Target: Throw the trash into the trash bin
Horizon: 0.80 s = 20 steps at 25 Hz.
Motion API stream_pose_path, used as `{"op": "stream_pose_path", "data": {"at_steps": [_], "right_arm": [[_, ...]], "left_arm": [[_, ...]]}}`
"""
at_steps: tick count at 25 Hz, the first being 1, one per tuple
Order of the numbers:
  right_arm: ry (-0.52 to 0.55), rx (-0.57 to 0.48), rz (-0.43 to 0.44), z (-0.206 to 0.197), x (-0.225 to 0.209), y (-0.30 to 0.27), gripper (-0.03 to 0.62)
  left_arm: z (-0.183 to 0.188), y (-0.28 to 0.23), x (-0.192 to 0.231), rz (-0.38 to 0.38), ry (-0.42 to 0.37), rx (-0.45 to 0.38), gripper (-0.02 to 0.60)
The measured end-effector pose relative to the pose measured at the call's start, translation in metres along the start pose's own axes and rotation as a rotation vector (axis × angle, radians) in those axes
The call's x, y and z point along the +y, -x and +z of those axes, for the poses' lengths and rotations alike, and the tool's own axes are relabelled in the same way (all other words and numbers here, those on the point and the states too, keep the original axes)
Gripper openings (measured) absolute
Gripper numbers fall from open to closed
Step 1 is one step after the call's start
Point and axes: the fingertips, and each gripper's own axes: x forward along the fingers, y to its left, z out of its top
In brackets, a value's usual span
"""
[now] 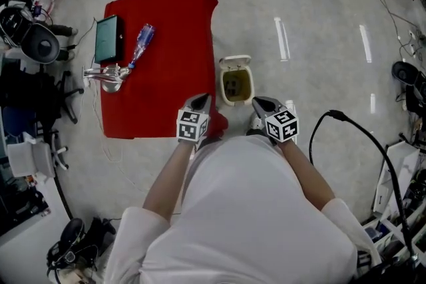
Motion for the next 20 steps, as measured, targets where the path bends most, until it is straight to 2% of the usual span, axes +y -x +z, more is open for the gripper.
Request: {"op": "stream_pose_path", "data": {"at_steps": [10, 20], "right_arm": [[-0.002, -0.006, -0.036, 0.018, 0.013, -0.021, 0.002], [-0.027, 0.012, -0.056, 0.022, 0.032, -0.051, 0.002]], "left_arm": [[0.03, 0.02, 0.099, 0.128, -0.034, -0.056, 0.023], [0.061, 0.027, 0.202, 0.26, -0.05, -0.066, 0.054]]}}
